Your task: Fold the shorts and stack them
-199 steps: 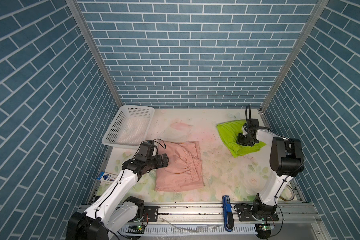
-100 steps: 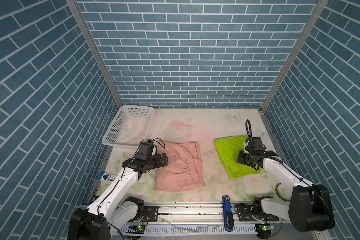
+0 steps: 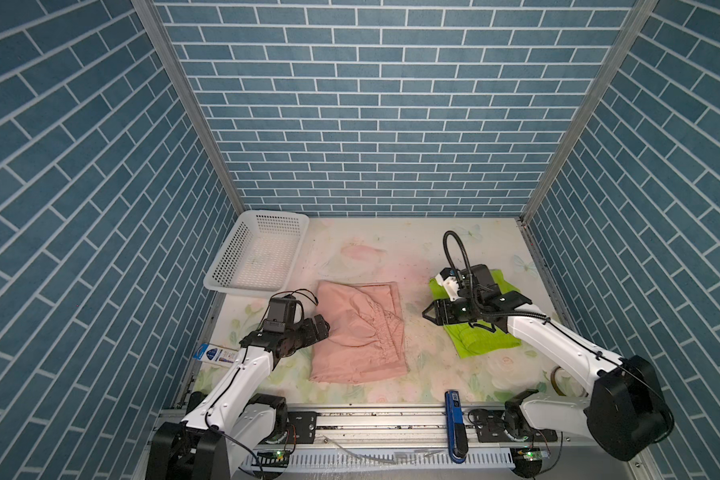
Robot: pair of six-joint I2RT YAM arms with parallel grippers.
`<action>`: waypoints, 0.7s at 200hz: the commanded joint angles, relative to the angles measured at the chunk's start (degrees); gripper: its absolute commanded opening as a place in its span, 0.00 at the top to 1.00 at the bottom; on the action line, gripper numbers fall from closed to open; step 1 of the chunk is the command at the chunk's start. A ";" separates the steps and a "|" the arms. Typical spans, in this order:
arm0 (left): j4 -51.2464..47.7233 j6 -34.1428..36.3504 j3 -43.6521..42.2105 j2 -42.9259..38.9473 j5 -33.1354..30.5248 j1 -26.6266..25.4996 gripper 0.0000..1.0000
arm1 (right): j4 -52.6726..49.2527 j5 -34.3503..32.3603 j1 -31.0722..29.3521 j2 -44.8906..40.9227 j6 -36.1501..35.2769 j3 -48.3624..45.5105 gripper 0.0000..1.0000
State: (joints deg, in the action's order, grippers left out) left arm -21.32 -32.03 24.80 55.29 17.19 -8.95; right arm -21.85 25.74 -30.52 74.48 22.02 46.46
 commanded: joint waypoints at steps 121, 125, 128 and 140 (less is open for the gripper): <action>17.36 0.45 -2.99 10.29 8.88 3.28 0.00 | 21.00 4.54 -9.27 22.19 8.35 -1.15 0.27; 17.79 0.37 -3.00 10.83 9.13 3.24 0.00 | 21.35 4.50 -9.36 22.62 8.39 -1.21 0.27; 18.13 0.31 -3.07 11.35 9.36 3.24 0.00 | 21.69 4.56 -9.48 22.90 8.51 -1.27 0.27; 18.88 0.22 -2.99 12.92 10.32 3.24 0.00 | 23.62 5.72 -9.56 24.29 9.16 -1.47 0.27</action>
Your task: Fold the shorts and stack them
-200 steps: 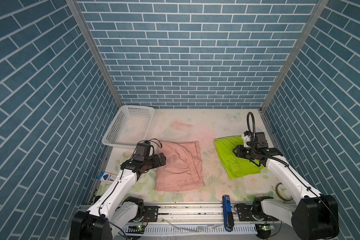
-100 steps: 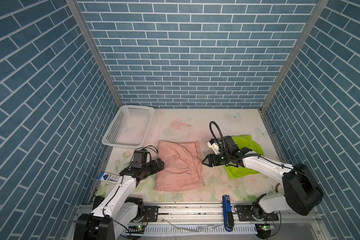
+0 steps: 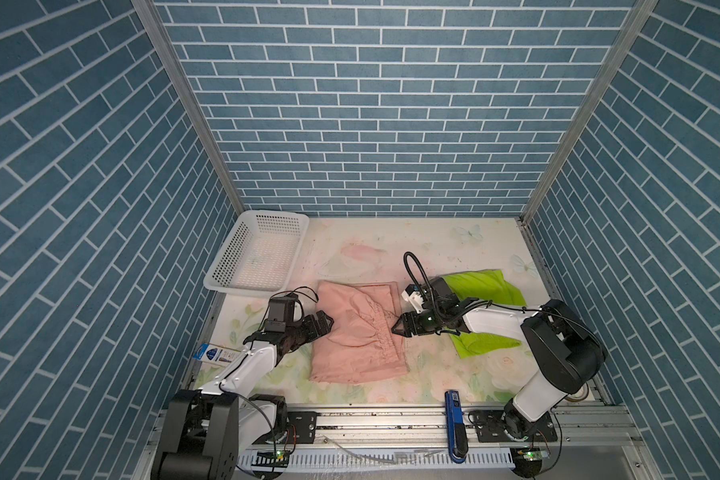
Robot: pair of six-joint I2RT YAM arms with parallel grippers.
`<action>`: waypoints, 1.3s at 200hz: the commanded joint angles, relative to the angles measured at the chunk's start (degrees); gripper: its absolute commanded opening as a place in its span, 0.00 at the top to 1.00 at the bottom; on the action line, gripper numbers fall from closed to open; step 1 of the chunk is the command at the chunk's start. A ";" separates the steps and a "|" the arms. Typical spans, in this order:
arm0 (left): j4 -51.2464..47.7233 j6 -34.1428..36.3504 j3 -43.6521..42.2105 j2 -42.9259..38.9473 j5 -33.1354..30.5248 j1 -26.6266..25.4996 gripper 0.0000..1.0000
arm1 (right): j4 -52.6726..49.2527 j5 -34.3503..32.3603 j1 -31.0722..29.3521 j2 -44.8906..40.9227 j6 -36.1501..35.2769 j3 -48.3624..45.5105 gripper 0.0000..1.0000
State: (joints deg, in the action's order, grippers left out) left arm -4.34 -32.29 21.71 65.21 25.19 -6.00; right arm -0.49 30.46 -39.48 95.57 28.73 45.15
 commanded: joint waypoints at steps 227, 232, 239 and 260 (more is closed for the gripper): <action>-9.55 -4.23 12.78 0.43 -0.28 -14.21 1.00 | -20.42 2.48 -1.54 2.56 -2.16 20.85 1.00; -10.19 -4.62 13.78 0.62 -0.32 -14.57 1.00 | -22.80 2.75 -0.87 2.08 -2.83 21.82 1.00; -11.37 -5.32 15.34 1.06 -0.97 -15.15 1.00 | -26.68 3.12 0.33 1.37 -4.46 23.36 1.00; -13.12 -6.16 20.81 3.16 -2.89 -18.59 1.00 | -38.26 3.15 4.88 -0.43 -10.05 27.70 1.00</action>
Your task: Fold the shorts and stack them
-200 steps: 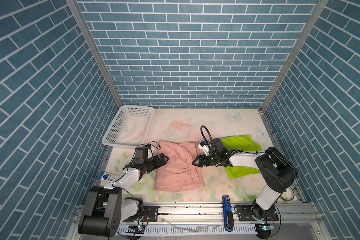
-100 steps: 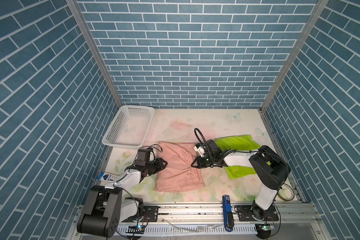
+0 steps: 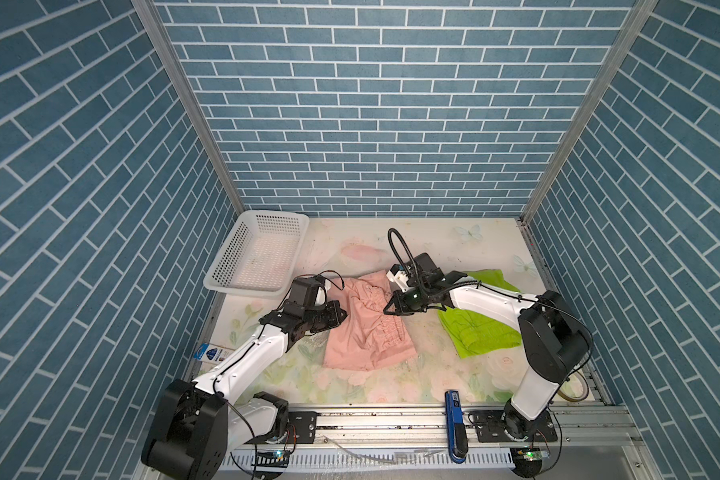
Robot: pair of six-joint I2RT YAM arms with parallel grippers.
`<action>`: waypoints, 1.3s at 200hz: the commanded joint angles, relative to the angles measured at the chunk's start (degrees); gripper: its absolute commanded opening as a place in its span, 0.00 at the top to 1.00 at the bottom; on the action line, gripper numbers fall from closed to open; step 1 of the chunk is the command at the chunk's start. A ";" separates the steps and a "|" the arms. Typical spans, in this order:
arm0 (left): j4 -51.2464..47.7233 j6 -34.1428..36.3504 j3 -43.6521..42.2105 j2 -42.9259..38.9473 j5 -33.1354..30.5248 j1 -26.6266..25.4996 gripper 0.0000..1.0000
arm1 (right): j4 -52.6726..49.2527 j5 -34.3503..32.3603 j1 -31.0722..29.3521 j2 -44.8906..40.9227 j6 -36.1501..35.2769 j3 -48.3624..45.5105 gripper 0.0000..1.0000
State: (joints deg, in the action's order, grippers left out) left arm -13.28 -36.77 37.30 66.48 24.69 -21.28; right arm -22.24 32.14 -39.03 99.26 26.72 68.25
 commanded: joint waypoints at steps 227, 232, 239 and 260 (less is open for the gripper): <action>-5.31 -9.80 64.86 57.92 -9.01 -34.04 1.00 | -42.92 -6.83 46.79 -1.05 -28.05 25.62 1.00; -5.17 -10.26 65.00 58.38 -8.85 -34.12 1.00 | -42.87 -6.75 47.29 -0.44 -28.08 26.06 1.00; -4.63 -11.00 64.78 58.90 -8.50 -34.16 1.00 | -42.64 -6.43 47.91 0.50 -28.13 26.60 1.00; -2.88 -12.83 63.42 59.64 -8.07 -34.35 1.00 | -43.05 -6.58 49.27 3.55 -29.17 27.79 1.00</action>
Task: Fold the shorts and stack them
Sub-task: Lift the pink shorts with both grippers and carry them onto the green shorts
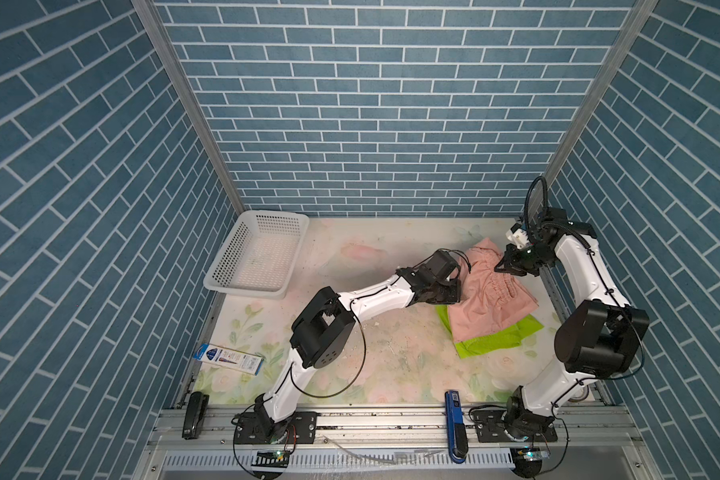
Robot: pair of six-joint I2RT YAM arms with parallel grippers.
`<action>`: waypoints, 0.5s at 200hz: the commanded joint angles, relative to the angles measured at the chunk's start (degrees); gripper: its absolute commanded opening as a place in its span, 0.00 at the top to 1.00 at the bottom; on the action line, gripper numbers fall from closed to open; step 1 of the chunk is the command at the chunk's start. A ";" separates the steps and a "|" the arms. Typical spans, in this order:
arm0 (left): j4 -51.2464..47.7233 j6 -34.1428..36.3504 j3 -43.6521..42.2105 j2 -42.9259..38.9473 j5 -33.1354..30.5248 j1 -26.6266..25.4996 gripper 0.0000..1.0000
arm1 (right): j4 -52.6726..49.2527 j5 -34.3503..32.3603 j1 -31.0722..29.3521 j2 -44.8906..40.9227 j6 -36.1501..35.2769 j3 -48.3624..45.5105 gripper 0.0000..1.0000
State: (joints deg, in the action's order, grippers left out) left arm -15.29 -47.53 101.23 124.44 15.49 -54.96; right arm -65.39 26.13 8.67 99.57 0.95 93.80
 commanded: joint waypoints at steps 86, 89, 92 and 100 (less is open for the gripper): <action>-0.30 0.57 -3.76 0.60 -0.45 1.43 0.25 | 6.46 -7.62 3.29 2.62 0.77 0.40 0.38; -0.34 0.93 -3.98 0.16 -0.69 1.74 0.22 | 6.68 -7.78 3.29 2.12 1.10 0.40 0.37; -0.40 1.14 -4.14 -0.27 -1.03 2.04 0.19 | 7.00 -8.03 3.25 1.53 1.54 0.30 0.37; -0.54 1.68 -4.66 -1.47 -1.69 2.99 0.01 | 7.76 -8.41 3.05 -0.09 2.56 0.05 0.35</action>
State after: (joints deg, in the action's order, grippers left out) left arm -15.27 -47.94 98.28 126.91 15.68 -54.30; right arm -60.01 19.88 12.01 105.06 1.19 94.11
